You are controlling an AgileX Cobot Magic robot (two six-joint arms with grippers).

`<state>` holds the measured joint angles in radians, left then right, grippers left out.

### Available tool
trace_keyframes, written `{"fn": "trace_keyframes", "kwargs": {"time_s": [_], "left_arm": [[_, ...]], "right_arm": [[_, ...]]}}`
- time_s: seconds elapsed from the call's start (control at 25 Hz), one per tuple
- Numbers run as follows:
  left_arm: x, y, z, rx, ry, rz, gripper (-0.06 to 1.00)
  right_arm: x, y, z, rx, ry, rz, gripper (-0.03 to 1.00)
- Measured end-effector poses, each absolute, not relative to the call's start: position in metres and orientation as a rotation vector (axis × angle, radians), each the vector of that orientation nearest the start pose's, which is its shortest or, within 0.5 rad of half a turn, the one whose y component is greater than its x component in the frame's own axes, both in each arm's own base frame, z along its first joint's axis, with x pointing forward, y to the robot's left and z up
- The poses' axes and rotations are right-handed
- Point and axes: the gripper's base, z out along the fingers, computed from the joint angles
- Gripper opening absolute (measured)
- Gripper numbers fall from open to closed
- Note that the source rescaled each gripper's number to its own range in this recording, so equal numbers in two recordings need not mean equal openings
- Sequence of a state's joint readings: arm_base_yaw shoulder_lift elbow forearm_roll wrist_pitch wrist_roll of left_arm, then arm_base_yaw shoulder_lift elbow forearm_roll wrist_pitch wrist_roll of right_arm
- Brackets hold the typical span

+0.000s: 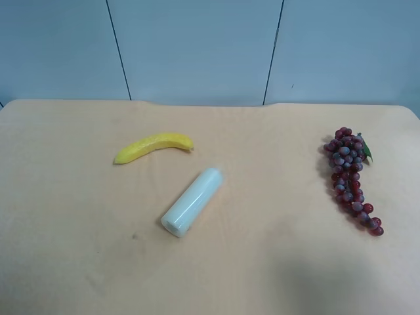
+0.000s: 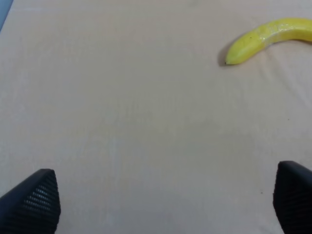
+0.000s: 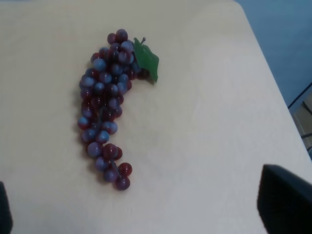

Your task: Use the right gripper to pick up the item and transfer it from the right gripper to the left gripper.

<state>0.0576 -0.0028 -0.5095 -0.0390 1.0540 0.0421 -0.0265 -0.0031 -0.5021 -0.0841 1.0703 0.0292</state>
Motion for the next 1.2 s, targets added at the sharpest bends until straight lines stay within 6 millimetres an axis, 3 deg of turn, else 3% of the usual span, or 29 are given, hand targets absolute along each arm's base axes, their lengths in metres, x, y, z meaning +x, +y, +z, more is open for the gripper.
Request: {"fn": "trace_keyframes", "kwargs": {"time_s": [1.2], "left_arm": [[-0.0060, -0.0034, 0.2805, -0.014, 2.025, 0.017, 0.84]], "right_arm": [[-0.0064, -0.0065, 0.2773, 0.062, 2.046, -0.099, 0.98]]}}
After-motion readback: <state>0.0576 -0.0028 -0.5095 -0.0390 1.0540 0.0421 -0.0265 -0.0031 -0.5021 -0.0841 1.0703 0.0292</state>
